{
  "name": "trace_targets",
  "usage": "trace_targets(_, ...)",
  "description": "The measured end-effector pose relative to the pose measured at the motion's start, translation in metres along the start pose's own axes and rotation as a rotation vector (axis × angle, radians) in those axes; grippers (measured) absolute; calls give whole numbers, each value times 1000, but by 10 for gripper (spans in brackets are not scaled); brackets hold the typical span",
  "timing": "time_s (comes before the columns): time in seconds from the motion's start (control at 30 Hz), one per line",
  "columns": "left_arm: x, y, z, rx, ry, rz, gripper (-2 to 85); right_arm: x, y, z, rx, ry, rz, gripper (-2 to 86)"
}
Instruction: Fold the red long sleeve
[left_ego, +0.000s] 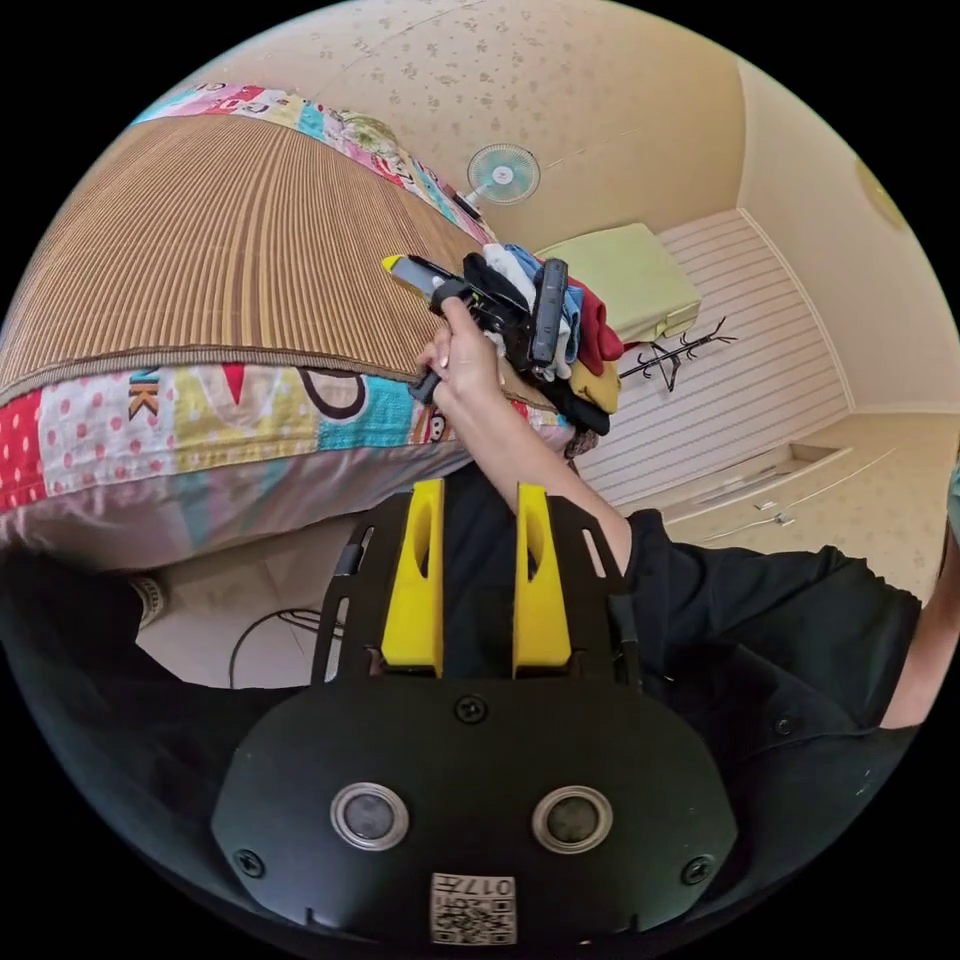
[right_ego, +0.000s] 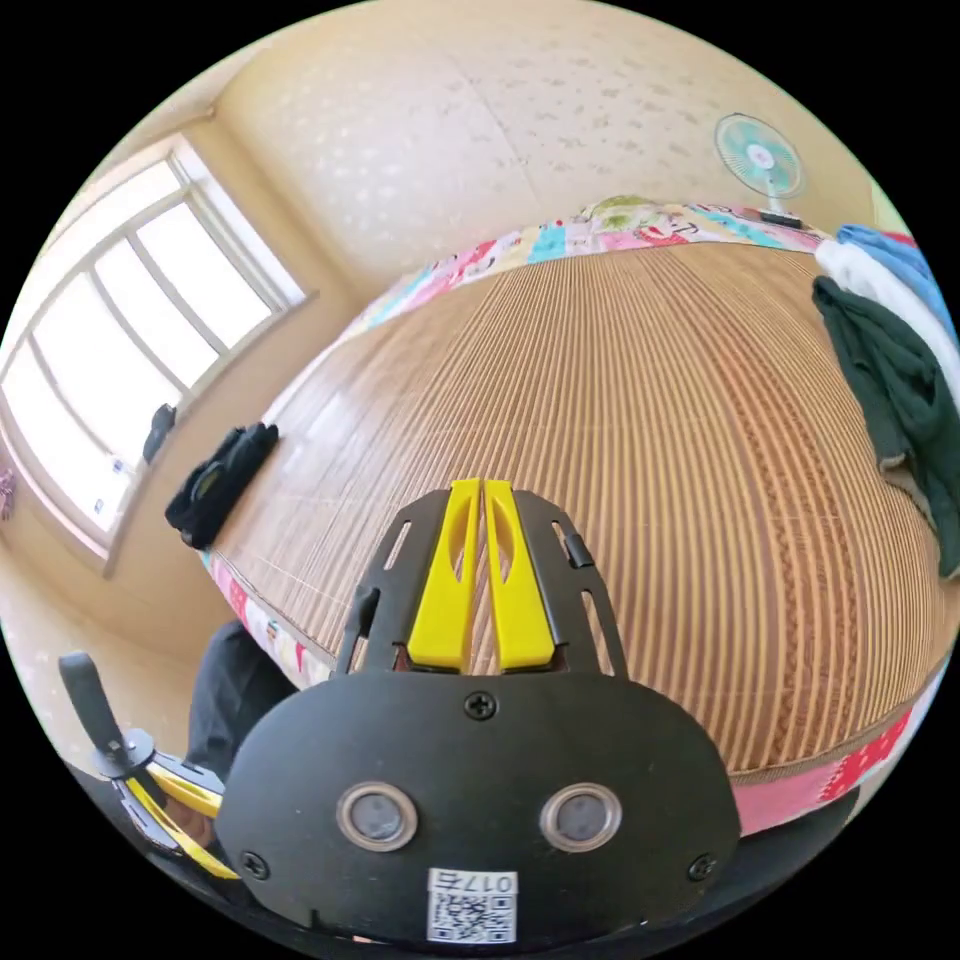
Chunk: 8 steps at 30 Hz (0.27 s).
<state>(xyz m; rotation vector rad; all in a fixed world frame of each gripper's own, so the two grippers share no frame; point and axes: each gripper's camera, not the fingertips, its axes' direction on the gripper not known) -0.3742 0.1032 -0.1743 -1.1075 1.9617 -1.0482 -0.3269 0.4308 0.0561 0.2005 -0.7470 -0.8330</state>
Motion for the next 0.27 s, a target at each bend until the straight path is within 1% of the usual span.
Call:
trace_targets(0.03,-2,-1,-3,1,-21,-1,105,-17,-5,25,-98,62,-56,5)
trace_targets(0.07,-7,-3,-16,28,-106,-14,101,-31,-6,35,-118,133,-99,5)
trace_targets(0.1,-15,-4,-40,102,-229,-35,97,-35,-4,35,-101,152,-116,5)
trace_targets(0.13,-21,-3,-55,148,-294,-50,98,-39,1,36,-77,162,-138,5)
trace_targets(0.2,-48,-7,-124,312,-502,-135,104,-35,4,37,-61,121,-150,5)
trace_targets(0.23,-56,-10,-144,345,-540,-163,107,-28,3,37,-60,76,-134,5)
trace_targets(0.27,-72,-17,-184,408,-610,-219,118,-17,1,39,-67,11,-104,5)
